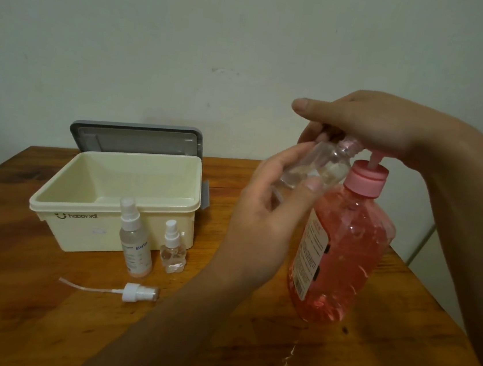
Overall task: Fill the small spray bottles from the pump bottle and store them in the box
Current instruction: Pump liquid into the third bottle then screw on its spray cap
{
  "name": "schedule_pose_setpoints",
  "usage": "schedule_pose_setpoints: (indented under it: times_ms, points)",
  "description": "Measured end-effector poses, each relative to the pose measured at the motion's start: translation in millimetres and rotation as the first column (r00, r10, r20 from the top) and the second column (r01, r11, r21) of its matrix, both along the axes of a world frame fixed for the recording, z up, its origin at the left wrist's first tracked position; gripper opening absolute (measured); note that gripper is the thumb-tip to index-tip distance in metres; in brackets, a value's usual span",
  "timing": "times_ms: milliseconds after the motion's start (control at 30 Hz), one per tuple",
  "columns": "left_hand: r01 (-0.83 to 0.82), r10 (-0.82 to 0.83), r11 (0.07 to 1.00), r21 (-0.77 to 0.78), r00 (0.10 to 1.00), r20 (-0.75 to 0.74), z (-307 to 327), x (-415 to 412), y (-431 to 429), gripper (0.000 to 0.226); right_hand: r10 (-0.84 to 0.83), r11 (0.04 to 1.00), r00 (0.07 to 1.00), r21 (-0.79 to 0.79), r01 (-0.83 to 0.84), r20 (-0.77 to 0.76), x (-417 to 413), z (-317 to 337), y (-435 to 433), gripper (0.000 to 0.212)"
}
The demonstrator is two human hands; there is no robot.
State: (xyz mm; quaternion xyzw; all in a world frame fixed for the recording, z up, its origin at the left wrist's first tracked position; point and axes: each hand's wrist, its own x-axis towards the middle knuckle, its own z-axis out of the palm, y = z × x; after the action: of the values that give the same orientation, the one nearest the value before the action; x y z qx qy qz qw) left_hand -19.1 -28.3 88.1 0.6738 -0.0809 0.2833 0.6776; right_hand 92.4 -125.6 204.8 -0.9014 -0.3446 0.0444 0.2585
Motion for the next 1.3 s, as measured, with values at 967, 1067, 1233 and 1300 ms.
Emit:
schedule_pose_setpoints:
  times_ms: [967,1067,1233,1300]
  points:
    - [0.064,-0.075,0.982,-0.178,0.995,-0.06,-4.2,-7.8,1.3,0.053,-0.027,0.998,1.0,0.057,0.028,-0.014,0.8,-1.7,-2.0,0.087]
    - [0.044,-0.057,0.981,-0.189,0.996,-0.066,-7.8,-6.7,2.3,0.053,-0.02,0.999,1.0,0.03,0.02,-0.016,2.8,-7.0,-0.4,0.085]
    - [0.034,-0.045,0.985,-0.169,0.997,-0.064,-9.5,-6.3,2.8,0.051,-0.011,0.999,1.0,0.045,0.012,-0.011,2.9,-9.5,-0.4,0.082]
    - [0.041,-0.051,0.986,-0.163,0.997,-0.059,-8.1,-6.3,2.7,0.05,-0.013,0.999,1.0,0.043,0.013,0.005,0.9,-4.2,-1.1,0.081]
